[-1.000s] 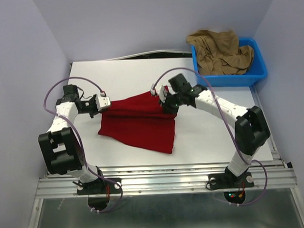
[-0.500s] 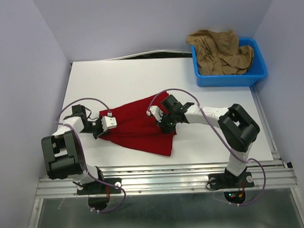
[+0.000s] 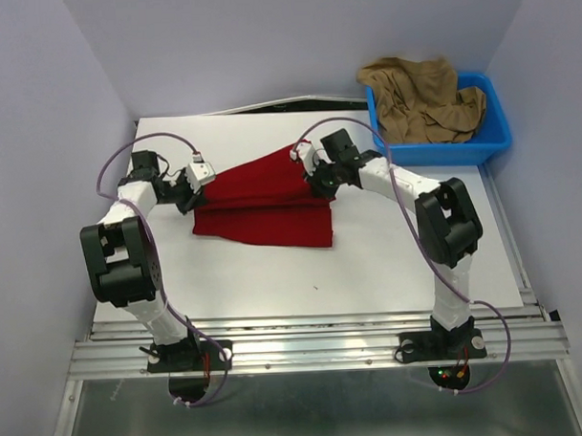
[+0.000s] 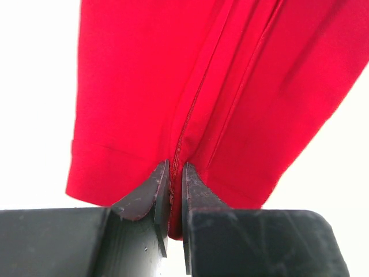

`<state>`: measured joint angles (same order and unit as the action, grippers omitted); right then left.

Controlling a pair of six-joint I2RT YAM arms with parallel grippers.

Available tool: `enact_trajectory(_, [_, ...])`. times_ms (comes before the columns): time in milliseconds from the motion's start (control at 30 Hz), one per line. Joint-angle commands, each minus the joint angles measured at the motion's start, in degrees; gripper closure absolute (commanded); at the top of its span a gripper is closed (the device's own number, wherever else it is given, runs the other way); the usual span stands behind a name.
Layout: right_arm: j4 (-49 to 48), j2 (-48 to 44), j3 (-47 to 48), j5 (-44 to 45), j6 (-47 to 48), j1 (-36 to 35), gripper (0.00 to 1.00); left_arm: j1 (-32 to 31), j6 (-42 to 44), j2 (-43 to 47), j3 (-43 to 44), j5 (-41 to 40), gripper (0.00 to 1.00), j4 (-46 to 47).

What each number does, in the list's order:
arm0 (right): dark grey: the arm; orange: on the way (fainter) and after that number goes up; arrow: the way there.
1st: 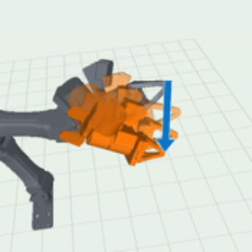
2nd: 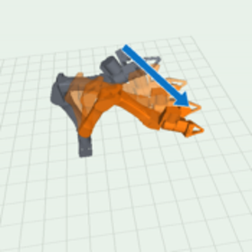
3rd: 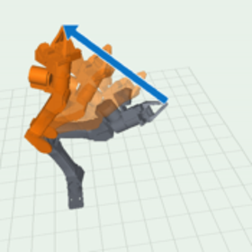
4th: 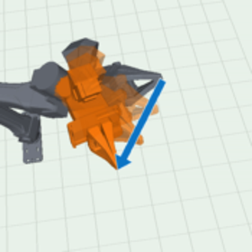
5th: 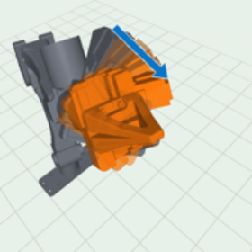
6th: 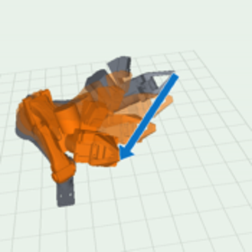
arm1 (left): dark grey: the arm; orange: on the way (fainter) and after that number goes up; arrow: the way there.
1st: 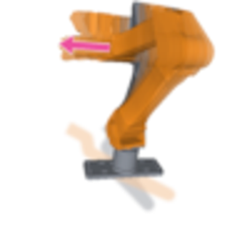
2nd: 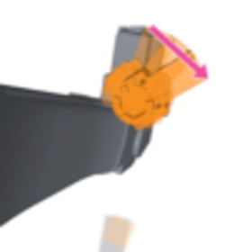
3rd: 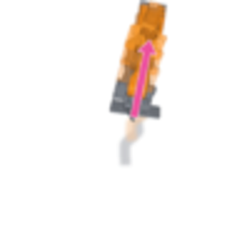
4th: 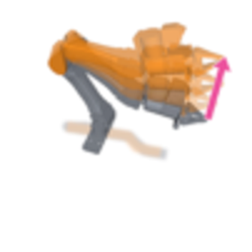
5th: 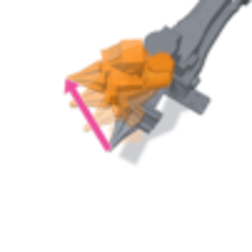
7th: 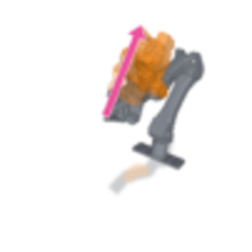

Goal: Fold and stack the skirts
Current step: Fold the skirt

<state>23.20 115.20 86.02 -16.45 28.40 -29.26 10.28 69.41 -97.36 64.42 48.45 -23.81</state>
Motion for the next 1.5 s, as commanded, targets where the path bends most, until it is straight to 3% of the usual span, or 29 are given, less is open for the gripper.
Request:
enact_trajectory(0, [11.85, -2.96, 10.56, -0.07, 1.83, 0.70, 0.99, 1.67, 0.36, 2.79, 6.85, -1.95, 1.00, -3.86])
enact_trajectory(133, [16.78, -7.17, 7.60, -2.09, 1.74, -2.81, 0.99, 1.67, 9.41, 7.08, 6.78, -3.70, 1.00, -13.77])
enact_trajectory(233, [15.48, -10.78, -1.88, -2.27, 1.48, -5.02, 0.99, 1.67, 16.88, 9.64, 3.25, -5.82, 1.00, -18.11])
enact_trajectory(333, [9.87, -10.96, -12.41, -1.49, 1.22, -6.43, 0.99, 1.67, 18.75, 9.74, -5.15, -9.93, 1.00, -14.53])
enact_trajectory(533, [1.86, -3.59, -18.43, 0.10, -0.45, -8.19, 0.99, 1.58, 17.26, 2.37, -10.19, -13.46, 0.99, -9.50])
enact_trajectory(633, [0.71, -1.38, -17.56, 1.32, -0.54, -8.19, 0.99, 1.32, 17.78, 1.30, -11.59, -13.12, 0.89, -10.90])
enact_trajectory(667, [0.71, -0.94, -17.20, 1.77, -0.54, -8.19, 0.99, 1.23, 17.95, 1.73, -12.12, -13.11, 0.76, -11.08])
enact_trajectory(733, [0.79, -1.11, -16.94, 2.12, -0.63, -8.19, 0.95, 1.23, 19.01, 4.18, -13.35, -13.11, 0.68, -11.34])
enact_trajectory(833, [2.19, -2.69, -16.50, 1.24, -0.63, -8.19, 0.79, 1.49, 18.57, 7.44, -12.84, -12.50, 0.58, -11.78])
enact_trajectory(867, [2.81, -3.05, -16.06, 0.72, -0.72, -8.19, 0.64, 1.93, 18.48, 7.88, -11.87, -11.89, 0.52, -12.83])
enact_trajectory(900, [3.34, -4.35, -15.71, 0.54, -0.72, -8.19, 0.57, 2.19, 18.66, 8.24, -10.65, -11.19, 0.49, -15.88])
enact_trajectory(933, [4.21, -5.24, -15.18, 0.37, -0.72, -8.19, 0.47, 2.63, 18.75, 8.85, -7.76, -9.35, 0.39, -17.74])
enact_trajectory(1000, [6.23, -8.65, -13.43, -1.12, -0.89, -8.19, 0.37, 3.42, 18.84, 9.73, -2.93, -6.19, 0.39, -23.43])
enact_trajectory(1167, [12.91, -13.85, -7.37, -6.57, -0.89, -8.19, 0.32, 3.69, 18.31, 12.98, 3.42, -2.57, 0.39, -31.55])
enact_trajectory(1233, [14.59, -15.17, -6.57, -9.65, -0.89, -8.19, 0.32, 3.69, 12.64, 14.13, 4.21, -2.13, 0.41, -30.07])
enact_trajectory(1400, [13.90, -14.30, -9.54, -7.29, 0.16, -8.71, 0.32, 3.17, 8.03, 13.86, 3.70, -2.39, 0.41, -27.79])
enact_trajectory(1467, [11.61, -13.78, -11.22, -6.32, 0.43, -8.71, 0.37, 2.03, 8.38, 14.30, 2.38, -3.44, 0.41, -26.64])
